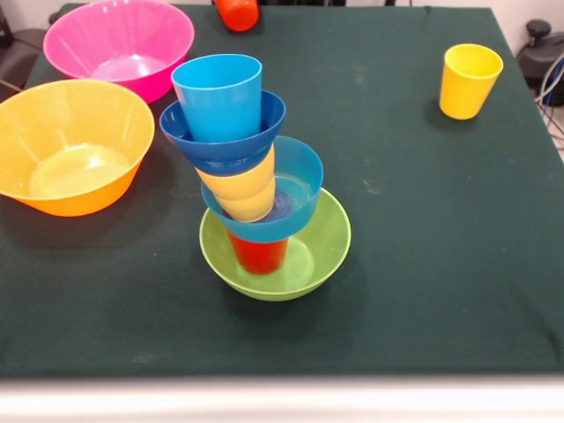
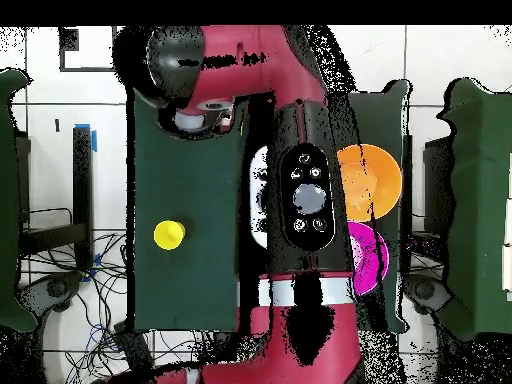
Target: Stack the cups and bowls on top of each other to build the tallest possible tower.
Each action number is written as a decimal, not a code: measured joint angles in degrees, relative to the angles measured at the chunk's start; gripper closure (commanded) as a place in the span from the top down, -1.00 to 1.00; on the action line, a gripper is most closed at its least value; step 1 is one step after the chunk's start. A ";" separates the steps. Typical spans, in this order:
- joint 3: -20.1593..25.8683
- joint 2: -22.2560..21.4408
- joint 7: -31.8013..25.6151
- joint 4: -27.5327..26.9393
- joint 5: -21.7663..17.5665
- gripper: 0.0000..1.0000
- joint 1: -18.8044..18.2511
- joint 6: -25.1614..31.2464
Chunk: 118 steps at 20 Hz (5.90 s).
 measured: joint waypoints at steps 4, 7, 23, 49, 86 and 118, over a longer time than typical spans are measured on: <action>-0.47 -1.07 0.00 3.38 0.68 1.00 1.32 -1.47; -0.97 -2.17 0.01 6.93 0.99 1.00 2.28 -3.86; -5.93 -7.97 0.01 30.48 2.11 1.00 4.72 -26.61; -10.53 -8.15 0.01 37.57 2.09 1.00 4.57 -30.81; -14.24 0.56 0.01 36.97 4.39 1.00 12.19 -35.66; -19.30 5.36 0.02 35.25 9.40 1.00 18.19 -38.11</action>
